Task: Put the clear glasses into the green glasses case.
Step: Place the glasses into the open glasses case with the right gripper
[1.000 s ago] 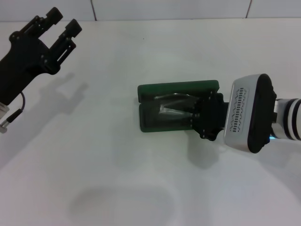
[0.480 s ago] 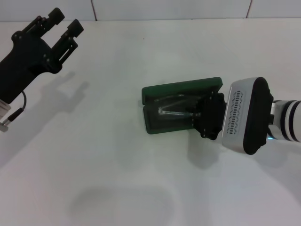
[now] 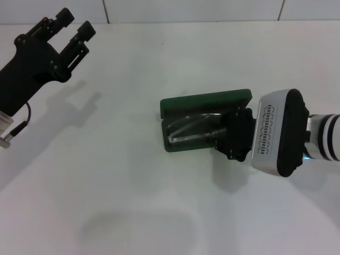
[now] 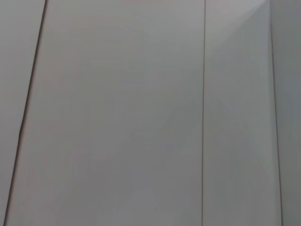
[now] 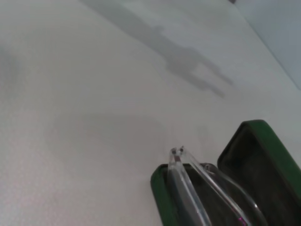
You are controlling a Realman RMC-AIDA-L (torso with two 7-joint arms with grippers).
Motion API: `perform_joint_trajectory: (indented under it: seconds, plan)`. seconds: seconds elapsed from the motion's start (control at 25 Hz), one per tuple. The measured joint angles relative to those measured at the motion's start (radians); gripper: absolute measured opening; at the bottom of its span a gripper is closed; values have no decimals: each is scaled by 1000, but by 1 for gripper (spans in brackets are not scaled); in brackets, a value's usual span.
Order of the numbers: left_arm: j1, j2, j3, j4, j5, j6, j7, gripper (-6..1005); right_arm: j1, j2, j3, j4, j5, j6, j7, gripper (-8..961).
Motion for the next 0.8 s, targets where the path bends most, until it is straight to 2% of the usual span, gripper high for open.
perform_joint_trajectory:
  seconds: [0.12, 0.32, 0.52, 0.8]
  plan:
    - [0, 0, 0, 0, 0, 1, -1, 600, 0, -1, 13, -4, 4, -14, 2, 210]
    - [1, -2, 0, 0, 0, 2, -1, 601, -2, -2, 103, -27, 10, -152, 6, 419]
    - [3, -4, 0, 0, 0, 4, -1, 602, 6, -3, 185, -36, 6, -244, 36, 419]
    - [8, -5, 0, 0, 0, 5, 1, 604, -1, -3, 200, -55, 9, -251, 37, 419]
